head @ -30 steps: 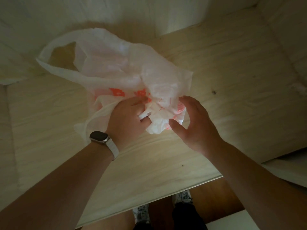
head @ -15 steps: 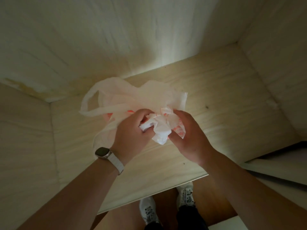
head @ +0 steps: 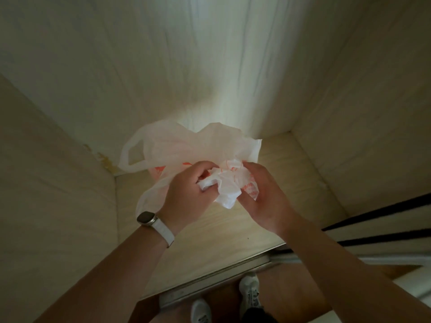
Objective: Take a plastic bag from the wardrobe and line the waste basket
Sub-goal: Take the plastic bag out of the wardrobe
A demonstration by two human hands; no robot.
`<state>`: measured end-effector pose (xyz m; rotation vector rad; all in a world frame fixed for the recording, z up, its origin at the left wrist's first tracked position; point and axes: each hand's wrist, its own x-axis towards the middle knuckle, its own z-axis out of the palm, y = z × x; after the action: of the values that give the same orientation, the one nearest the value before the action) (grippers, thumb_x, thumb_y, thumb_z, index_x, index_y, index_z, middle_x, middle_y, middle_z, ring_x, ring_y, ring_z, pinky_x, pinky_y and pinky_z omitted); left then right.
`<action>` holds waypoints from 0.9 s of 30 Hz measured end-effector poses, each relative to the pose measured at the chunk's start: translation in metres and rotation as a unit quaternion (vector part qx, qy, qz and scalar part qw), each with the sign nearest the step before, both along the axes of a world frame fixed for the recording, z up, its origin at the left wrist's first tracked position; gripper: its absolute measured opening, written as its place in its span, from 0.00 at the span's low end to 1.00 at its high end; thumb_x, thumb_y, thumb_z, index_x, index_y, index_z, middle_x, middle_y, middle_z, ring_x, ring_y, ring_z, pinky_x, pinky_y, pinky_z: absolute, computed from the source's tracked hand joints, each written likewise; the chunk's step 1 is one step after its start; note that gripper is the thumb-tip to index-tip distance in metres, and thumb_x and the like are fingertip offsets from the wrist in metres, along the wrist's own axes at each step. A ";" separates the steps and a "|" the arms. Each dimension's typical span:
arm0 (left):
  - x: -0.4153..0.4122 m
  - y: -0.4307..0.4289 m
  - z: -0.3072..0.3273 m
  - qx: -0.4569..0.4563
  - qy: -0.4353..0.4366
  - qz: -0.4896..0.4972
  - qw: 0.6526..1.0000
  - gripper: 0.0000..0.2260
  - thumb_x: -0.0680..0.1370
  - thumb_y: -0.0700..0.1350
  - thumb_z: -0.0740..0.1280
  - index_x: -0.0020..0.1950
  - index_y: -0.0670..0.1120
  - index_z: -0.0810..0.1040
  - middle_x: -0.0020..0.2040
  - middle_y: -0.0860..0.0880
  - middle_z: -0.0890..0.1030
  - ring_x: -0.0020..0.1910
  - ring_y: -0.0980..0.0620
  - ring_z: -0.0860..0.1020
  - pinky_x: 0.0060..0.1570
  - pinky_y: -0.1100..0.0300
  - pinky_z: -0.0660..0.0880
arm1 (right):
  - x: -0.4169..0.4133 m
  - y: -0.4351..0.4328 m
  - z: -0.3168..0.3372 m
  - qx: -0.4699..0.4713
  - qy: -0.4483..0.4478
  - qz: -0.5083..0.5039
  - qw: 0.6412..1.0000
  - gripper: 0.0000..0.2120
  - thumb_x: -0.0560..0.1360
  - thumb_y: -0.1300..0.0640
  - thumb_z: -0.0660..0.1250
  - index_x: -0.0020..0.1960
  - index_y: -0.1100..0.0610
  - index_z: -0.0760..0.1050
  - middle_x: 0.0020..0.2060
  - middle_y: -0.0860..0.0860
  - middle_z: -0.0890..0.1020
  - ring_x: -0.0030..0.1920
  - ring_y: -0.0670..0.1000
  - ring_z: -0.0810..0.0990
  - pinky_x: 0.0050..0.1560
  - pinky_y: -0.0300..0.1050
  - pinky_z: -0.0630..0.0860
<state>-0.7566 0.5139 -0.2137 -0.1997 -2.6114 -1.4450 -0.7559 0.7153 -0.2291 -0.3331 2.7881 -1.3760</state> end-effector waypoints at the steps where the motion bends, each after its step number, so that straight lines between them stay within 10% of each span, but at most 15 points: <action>1: 0.004 -0.002 0.010 0.008 0.003 0.003 1.000 0.15 0.69 0.40 0.74 0.53 0.54 0.79 0.41 0.56 0.82 0.38 0.56 0.79 0.35 0.61 0.76 | 0.004 -0.002 0.012 0.004 0.009 0.003 1.000 0.30 0.74 0.43 0.70 0.72 0.49 0.64 0.65 0.44 0.71 0.65 0.45 0.71 0.64 0.51 0.72; 11: 0.048 -0.016 0.094 0.060 0.051 0.036 0.996 0.15 0.67 0.47 0.74 0.48 0.63 0.78 0.43 0.56 0.82 0.39 0.55 0.80 0.37 0.60 0.77 | 0.015 -0.017 0.094 -0.020 0.108 0.115 0.987 0.26 0.74 0.42 0.67 0.69 0.44 0.65 0.60 0.36 0.71 0.62 0.42 0.73 0.60 0.30 0.67; 27: 0.196 0.014 0.135 -0.030 0.073 0.333 0.940 0.11 0.73 0.49 0.69 0.54 0.51 0.80 0.44 0.50 0.82 0.44 0.52 0.78 0.43 0.59 0.75 | 0.052 -0.061 0.114 -0.125 0.034 0.402 0.906 0.22 0.69 0.34 0.64 0.61 0.29 0.63 0.56 0.34 0.71 0.57 0.38 0.74 0.53 0.32 0.70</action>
<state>-0.5607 0.5283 -0.0786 0.5064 -2.2617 -1.0569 -0.7034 0.6541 -0.1155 -1.3609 2.0530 -1.4556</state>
